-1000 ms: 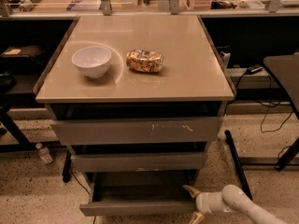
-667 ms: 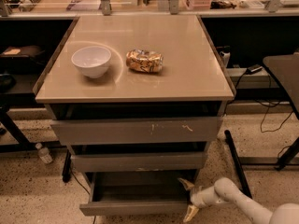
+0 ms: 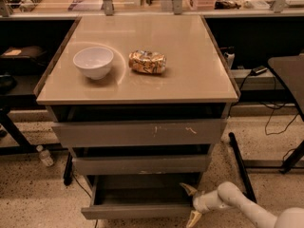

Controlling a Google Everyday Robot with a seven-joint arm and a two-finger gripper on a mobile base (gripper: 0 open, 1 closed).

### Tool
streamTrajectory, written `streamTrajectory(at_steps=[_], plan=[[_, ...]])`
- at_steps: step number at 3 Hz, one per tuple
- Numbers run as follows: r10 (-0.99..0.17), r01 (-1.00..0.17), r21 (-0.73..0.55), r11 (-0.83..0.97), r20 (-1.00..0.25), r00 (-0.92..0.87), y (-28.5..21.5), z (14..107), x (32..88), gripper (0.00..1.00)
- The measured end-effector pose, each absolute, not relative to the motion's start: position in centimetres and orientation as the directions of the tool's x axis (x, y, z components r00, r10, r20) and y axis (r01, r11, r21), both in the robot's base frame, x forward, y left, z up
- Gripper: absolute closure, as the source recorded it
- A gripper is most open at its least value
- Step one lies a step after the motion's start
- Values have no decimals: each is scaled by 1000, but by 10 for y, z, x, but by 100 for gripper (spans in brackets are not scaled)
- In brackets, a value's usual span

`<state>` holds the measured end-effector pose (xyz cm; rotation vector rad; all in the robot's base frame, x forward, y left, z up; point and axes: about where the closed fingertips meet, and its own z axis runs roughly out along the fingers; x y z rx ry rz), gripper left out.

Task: Open bottom drawer

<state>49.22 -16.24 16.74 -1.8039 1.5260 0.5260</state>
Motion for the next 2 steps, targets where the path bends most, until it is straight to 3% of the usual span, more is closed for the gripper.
streamTrajectory(at_steps=[1, 2], plan=[[-676, -967, -249, -60, -702, 223, -161, 167, 489, 0], [-659, -973, -220, -76, -721, 214, -172, 156, 437, 0]])
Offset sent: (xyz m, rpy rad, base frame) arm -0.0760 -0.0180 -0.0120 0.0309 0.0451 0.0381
